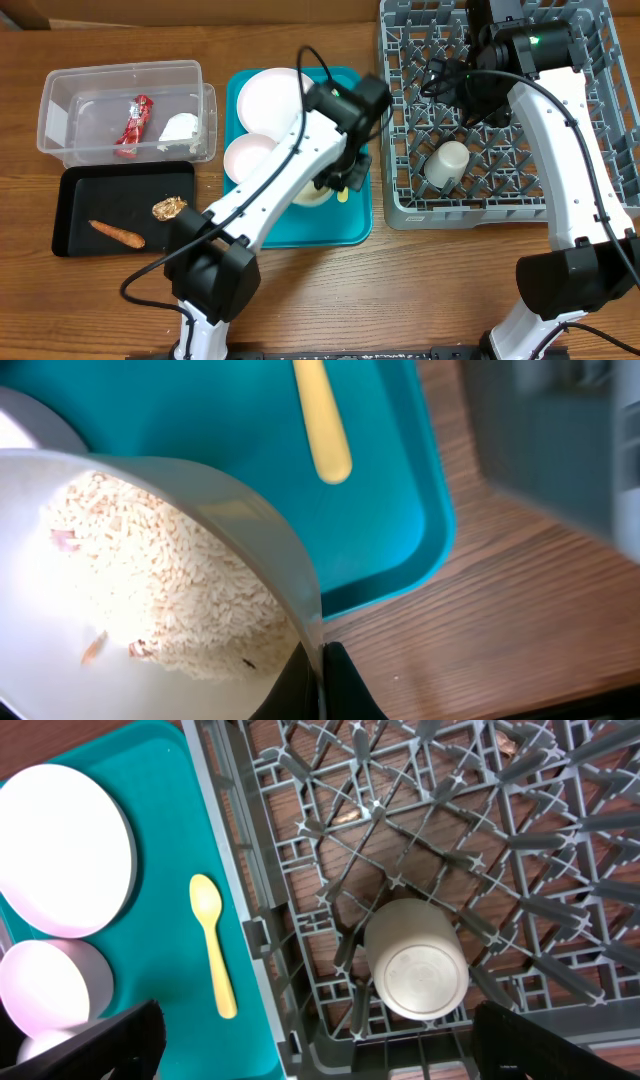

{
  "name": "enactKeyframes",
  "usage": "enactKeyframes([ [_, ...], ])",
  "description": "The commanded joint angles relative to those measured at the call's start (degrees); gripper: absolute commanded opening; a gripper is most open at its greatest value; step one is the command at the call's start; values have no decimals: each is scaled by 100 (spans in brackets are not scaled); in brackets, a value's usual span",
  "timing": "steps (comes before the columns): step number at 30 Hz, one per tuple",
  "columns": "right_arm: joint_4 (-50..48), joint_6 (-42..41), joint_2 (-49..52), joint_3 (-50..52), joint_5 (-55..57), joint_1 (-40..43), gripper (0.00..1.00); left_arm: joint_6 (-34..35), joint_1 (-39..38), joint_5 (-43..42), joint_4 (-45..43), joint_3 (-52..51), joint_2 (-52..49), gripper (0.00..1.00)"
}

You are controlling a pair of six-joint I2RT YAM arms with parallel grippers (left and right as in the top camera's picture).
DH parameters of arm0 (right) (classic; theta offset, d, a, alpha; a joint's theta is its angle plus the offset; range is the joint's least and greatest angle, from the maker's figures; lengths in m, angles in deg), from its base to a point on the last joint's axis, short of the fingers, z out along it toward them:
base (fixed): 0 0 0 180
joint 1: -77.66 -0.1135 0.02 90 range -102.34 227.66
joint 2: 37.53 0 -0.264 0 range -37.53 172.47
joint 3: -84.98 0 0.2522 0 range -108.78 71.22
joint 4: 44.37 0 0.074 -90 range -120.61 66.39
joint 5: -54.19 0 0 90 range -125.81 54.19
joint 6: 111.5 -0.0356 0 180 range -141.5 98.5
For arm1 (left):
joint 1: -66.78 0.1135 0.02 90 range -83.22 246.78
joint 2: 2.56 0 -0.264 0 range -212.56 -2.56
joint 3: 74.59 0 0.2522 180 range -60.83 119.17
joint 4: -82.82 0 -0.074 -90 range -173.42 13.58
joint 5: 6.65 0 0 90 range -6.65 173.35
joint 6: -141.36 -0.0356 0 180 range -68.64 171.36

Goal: Sort waste into correct bins and load items into the dishwasher
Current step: 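Reach the left gripper to the white bowl of rice and grasp it, then carry the white bowl left and tip the rice onto the black tray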

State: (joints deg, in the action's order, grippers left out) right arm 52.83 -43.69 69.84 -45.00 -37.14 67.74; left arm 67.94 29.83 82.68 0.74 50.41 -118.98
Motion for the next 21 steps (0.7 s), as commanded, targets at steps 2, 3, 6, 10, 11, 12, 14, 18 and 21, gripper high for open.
enactKeyframes([
  [2,9,144,-52,13,-28,-35,100,173,413,-103,363,529,378,4],
  [3,20,144,-52,13,-28,-37,100,168,533,-140,413,529,483,4],
  [6,35,144,-52,13,-28,-37,100,157,1005,-195,627,527,769,4],
  [10,31,144,-52,13,-28,-37,100,-37,1766,-289,907,520,1091,4],
  [11,31,144,-52,13,-28,-37,100,-125,1954,-369,968,518,1156,4],
  [12,28,144,-52,13,-28,-37,100,-216,2146,-452,1027,518,1215,4],
  [14,26,144,-52,13,-28,-37,100,-466,2559,-678,1141,516,1311,5],
  [18,28,144,-52,13,-28,-37,100,-1104,3331,-1401,1266,496,1349,5],
  [21,42,164,-52,13,-28,-35,100,-1709,3853,-2159,1266,365,1349,5],
])
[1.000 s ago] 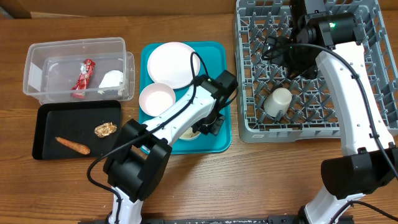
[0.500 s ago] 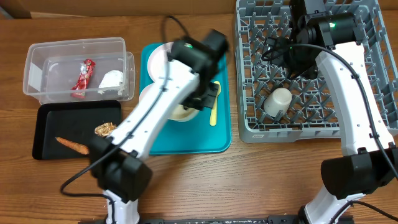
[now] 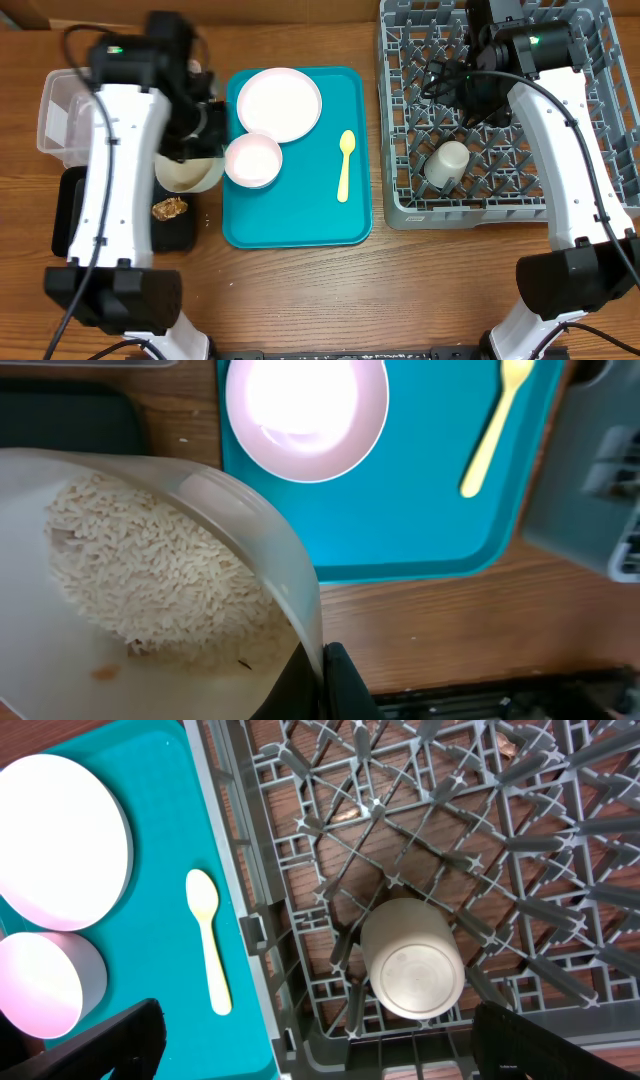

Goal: Sort waste into correct bins and load items into the dishwasher
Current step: 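Carry the white bowl left and tip the rice onto the black tray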

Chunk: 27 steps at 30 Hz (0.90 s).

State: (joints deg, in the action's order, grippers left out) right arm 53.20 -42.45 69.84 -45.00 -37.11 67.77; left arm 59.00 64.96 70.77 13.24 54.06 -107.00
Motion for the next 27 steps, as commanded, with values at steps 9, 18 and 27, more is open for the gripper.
enactKeyframes([
  [9,37,39,-52,13,-31,-37,100,-2450,1611,-2752,-90,-1082,151,4],
  [18,70,37,-52,13,-33,-39,100,-3814,2728,-3711,-94,-2044,151,4],
  [27,131,35,-52,13,-35,-39,100,-4756,4050,-5080,-584,-3056,149,4],
])
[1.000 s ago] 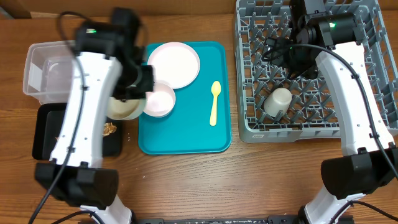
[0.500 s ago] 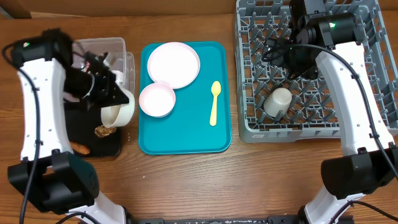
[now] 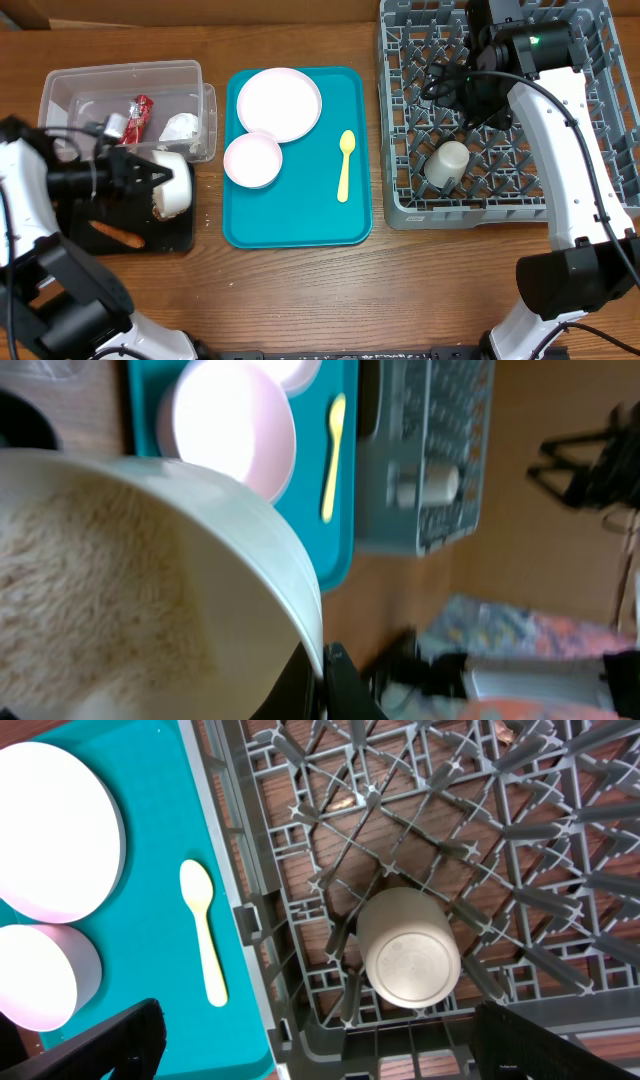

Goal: Sort waste into correct bins and load items into the dishwasher
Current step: 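Carry the white bowl left and tip the rice onto the black tray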

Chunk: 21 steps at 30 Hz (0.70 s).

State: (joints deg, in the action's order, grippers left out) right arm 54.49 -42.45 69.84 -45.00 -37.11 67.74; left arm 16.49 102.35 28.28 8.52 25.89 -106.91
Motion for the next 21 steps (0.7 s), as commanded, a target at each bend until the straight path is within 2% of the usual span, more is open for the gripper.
enactKeyframes([
  [1,4,35,-52,13,-35,-37,100,-503,439,-933,-203,-332,140,4],
  [8,7,33,-52,13,-37,-37,100,-498,1036,-1384,-800,-800,136,4],
  [13,15,33,-52,13,-59,-37,100,-498,1147,-1408,-984,-894,118,4],
  [21,17,35,-52,13,-57,-37,100,-444,1213,-2002,-1036,-896,61,4],
])
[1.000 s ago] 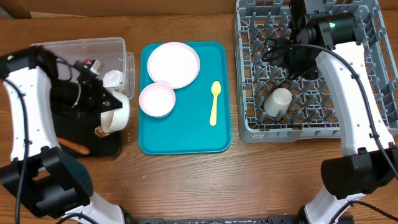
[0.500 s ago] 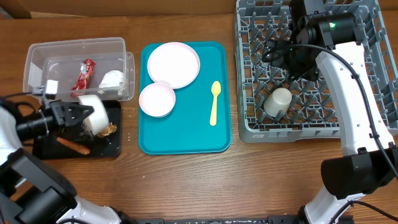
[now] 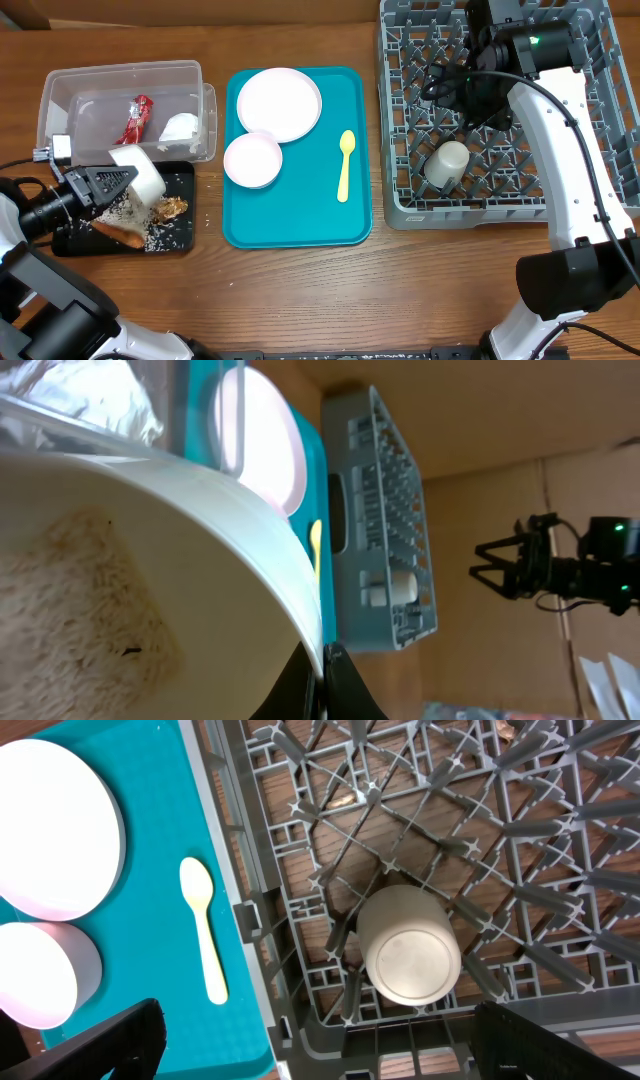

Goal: Sort waste into correct bins and load items into the dishwasher
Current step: 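Carry the white bowl left and tip the rice onto the black tray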

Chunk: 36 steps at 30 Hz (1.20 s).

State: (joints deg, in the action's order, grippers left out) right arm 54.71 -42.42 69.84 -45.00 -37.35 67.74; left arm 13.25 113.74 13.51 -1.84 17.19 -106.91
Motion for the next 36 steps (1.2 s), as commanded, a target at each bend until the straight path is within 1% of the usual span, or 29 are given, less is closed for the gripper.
enactKeyframes([
  [1,0,33,-52,13,-33,-37,100,-46,85,-560,0,-24,61,4],
  [10,35,35,-52,13,-31,-37,100,881,160,-1088,90,-24,61,4],
  [13,57,35,-52,13,-31,-37,100,920,216,-1191,127,-24,61,4],
  [23,55,35,-52,13,-31,-37,100,1163,372,-1134,129,-24,61,4],
  [24,57,35,-52,13,-31,-37,100,1217,391,-1189,129,-24,61,4],
  [27,72,37,-52,13,-31,-37,100,1659,444,-1215,109,-24,61,4],
  [31,68,37,-52,13,-28,-37,100,1757,551,-1296,79,-24,61,4],
  [36,57,37,-52,13,-31,-37,100,1928,608,-1176,-129,-24,61,4],
])
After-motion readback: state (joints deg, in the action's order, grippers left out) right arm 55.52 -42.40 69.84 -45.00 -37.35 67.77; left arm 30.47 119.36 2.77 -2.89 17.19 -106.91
